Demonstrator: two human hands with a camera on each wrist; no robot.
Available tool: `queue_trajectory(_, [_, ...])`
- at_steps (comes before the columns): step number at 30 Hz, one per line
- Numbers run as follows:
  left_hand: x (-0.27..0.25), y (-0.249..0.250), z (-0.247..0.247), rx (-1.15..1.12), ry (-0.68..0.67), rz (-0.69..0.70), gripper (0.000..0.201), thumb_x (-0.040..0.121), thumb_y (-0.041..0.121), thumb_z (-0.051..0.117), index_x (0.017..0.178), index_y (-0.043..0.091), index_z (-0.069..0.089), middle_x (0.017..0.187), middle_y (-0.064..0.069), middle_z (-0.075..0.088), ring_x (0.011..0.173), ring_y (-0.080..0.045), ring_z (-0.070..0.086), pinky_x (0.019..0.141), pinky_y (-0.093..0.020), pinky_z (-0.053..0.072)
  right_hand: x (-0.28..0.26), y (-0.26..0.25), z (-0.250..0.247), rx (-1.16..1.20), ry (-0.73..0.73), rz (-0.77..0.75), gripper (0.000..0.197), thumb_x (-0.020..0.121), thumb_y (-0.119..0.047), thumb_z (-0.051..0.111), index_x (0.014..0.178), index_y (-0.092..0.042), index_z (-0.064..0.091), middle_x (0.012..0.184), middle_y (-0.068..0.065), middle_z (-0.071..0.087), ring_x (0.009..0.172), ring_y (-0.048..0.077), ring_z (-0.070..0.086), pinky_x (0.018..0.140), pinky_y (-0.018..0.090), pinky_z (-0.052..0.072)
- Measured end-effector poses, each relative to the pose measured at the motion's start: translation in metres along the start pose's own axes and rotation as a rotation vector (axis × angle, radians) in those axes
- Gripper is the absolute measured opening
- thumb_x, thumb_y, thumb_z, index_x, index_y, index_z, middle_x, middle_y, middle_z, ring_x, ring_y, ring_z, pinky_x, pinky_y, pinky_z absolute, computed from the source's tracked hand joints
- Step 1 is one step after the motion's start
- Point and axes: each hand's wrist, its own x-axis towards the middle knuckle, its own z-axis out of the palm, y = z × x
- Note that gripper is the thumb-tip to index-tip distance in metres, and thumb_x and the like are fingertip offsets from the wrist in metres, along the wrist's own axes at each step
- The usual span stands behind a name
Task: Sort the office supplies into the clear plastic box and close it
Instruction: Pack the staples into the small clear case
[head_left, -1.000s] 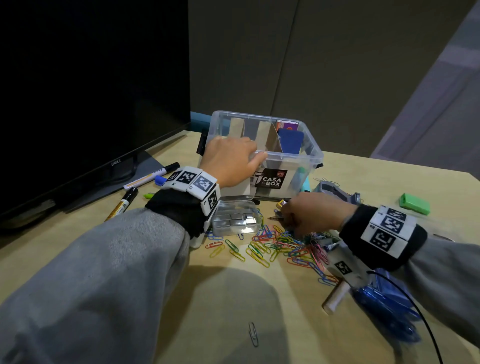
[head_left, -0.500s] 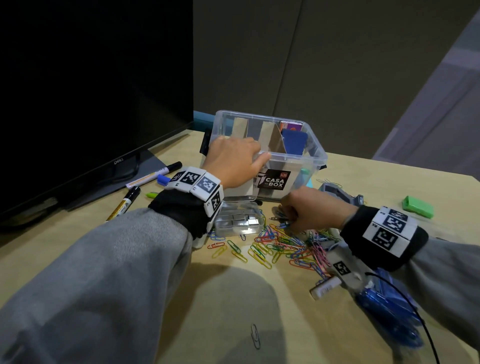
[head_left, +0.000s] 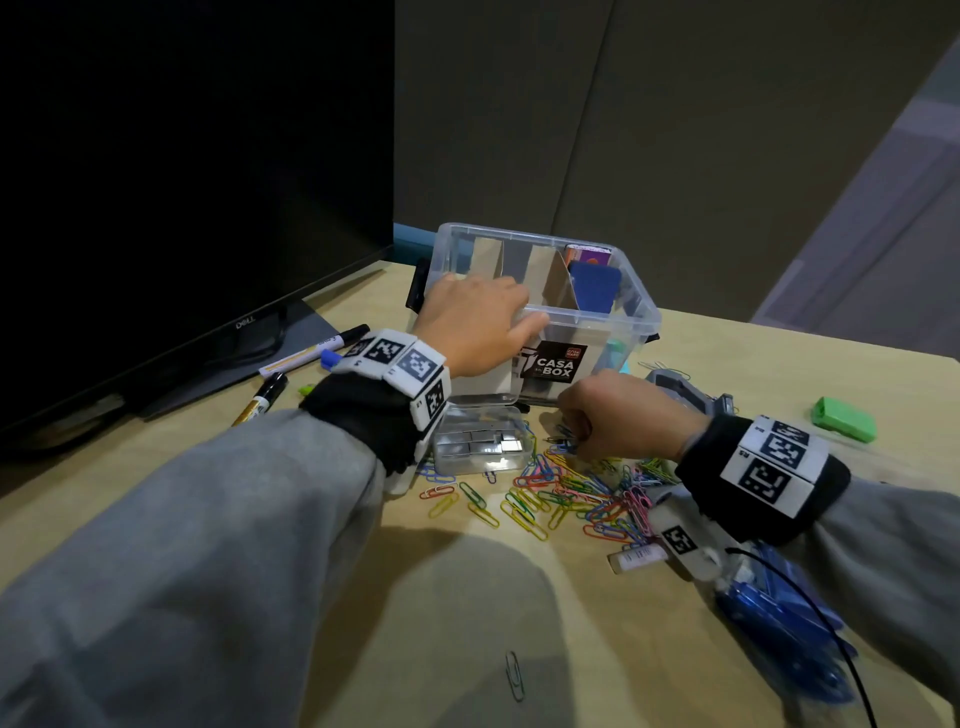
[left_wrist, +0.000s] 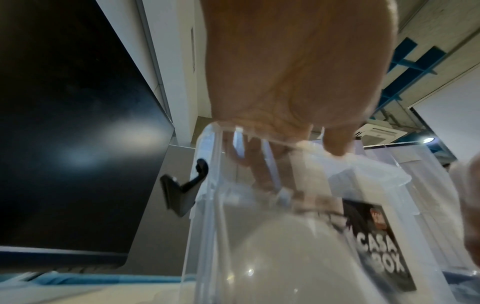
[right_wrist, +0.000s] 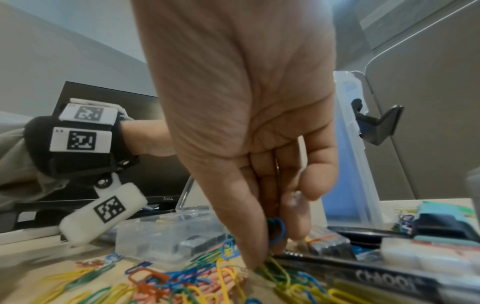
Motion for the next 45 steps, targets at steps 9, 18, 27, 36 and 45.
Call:
queue_trajectory(9, [-0.03, 0.026, -0.021, 0.207, -0.08, 0.492, 0.037, 0.095, 0.043, 0.05, 0.127, 0.024, 0.049, 0.127, 0.004, 0.048, 0.117, -0.016, 0.041, 0.096, -0.032, 0.035, -0.001, 0.002, -0.002, -0.036, -0.063, 0.001, 0.026, 0.075, -0.026, 0.078, 0.086, -0.021, 0.056, 0.086, -0.002, 0.058, 0.076, 0.017, 0.05, 0.057, 0.024, 0.04])
queue_trajectory(18, [-0.037, 0.029, 0.006, 0.274, -0.571, 0.435, 0.057, 0.082, 0.041, 0.072, 0.134, 0.034, 0.052, 0.125, 0.013, 0.053, 0.108, -0.014, 0.033, 0.074, -0.031, 0.03, -0.002, 0.008, -0.002, 0.057, -0.045, 0.07, 0.027, 0.071, -0.021, 0.08, 0.085, -0.025, 0.057, 0.085, -0.005, 0.059, 0.079, 0.017, 0.053, 0.068, 0.03, 0.051])
queue_trajectory(27, [-0.035, 0.004, 0.002, -0.131, -0.581, 0.191, 0.059, 0.08, 0.041, 0.076, 0.131, 0.022, 0.054, 0.115, 0.008, 0.06, 0.104, -0.015, 0.055, 0.085, -0.03, 0.047, 0.005, 0.01, -0.012, 0.457, 0.174, 0.06, 0.012, 0.08, -0.007, 0.075, 0.078, -0.014, 0.065, 0.07, -0.01, 0.059, 0.061, 0.002, 0.053, 0.053, 0.008, 0.038])
queue_trajectory(36, [-0.032, 0.0, -0.011, -0.9, -0.28, -0.124, 0.018, 0.087, 0.019, 0.071, 0.102, 0.007, 0.073, 0.086, -0.009, 0.076, 0.079, -0.022, 0.072, 0.078, -0.034, 0.059, 0.013, -0.005, -0.028, 0.564, 0.351, -0.011, 0.016, 0.075, -0.022, 0.082, 0.073, -0.014, 0.069, 0.066, -0.006, 0.064, 0.055, 0.003, 0.052, 0.053, 0.019, 0.045])
queue_trajectory(45, [-0.036, -0.01, -0.013, -0.775, -0.069, -0.258, 0.01, 0.088, 0.017, 0.071, 0.085, 0.008, 0.074, 0.073, -0.003, 0.073, 0.066, -0.01, 0.071, 0.065, -0.021, 0.058, 0.026, -0.01, -0.018, 0.262, 0.143, -0.036, 0.006, 0.083, -0.019, 0.073, 0.089, -0.02, 0.072, 0.086, -0.005, 0.069, 0.076, 0.012, 0.06, 0.071, 0.025, 0.052])
